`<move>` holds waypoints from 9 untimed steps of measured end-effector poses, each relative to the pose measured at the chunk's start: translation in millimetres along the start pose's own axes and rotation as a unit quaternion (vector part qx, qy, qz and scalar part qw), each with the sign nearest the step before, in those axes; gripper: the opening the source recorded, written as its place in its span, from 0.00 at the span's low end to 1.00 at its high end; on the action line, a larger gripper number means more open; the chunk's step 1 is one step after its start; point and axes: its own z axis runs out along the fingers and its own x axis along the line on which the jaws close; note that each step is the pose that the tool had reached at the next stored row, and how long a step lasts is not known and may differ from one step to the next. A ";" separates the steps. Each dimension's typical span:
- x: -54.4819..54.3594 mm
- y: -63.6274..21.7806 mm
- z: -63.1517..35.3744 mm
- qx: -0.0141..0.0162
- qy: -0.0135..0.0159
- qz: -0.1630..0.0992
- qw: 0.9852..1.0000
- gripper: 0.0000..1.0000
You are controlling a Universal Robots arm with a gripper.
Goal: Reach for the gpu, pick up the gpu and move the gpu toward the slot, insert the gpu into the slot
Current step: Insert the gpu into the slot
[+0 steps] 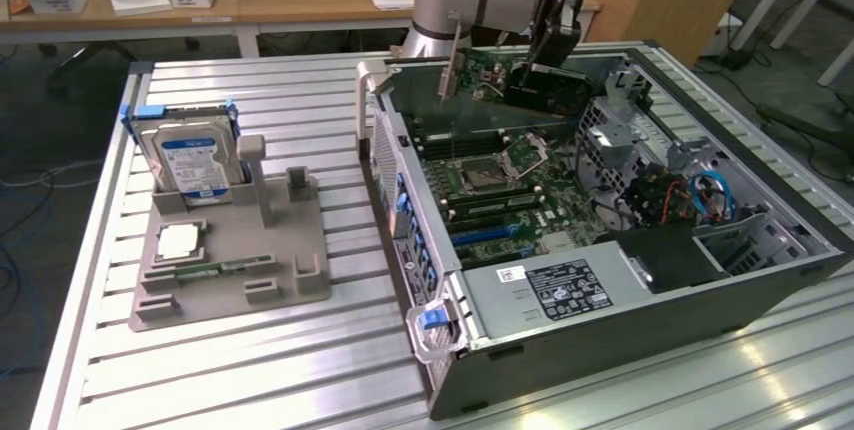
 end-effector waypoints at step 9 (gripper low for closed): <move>0.0 -0.1 0.9 -0.001 0.000 -0.042 0.999 0.26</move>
